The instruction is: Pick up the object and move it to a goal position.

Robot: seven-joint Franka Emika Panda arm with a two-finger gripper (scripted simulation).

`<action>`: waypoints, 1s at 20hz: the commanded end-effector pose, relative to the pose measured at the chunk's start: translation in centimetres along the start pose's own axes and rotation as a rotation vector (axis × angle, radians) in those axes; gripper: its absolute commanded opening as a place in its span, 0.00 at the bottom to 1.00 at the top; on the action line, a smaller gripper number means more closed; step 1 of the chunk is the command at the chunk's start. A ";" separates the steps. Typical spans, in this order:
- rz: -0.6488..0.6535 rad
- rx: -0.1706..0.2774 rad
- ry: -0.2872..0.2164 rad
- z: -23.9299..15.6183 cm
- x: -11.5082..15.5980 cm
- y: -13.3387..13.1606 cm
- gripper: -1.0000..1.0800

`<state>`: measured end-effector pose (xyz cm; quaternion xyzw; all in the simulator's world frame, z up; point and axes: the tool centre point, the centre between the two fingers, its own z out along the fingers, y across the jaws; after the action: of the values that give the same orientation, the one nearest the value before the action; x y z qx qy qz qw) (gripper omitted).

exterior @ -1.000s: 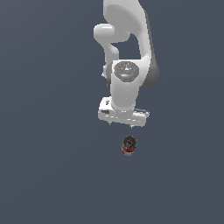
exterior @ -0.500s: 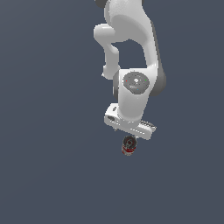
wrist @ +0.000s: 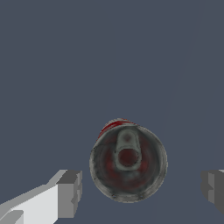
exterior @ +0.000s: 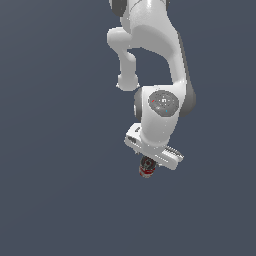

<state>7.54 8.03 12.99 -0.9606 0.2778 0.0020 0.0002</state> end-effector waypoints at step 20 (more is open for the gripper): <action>0.036 0.001 0.004 5.1 0.1 -0.5 0.96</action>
<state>7.87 8.41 8.41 -0.9556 0.2947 0.0007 -0.0003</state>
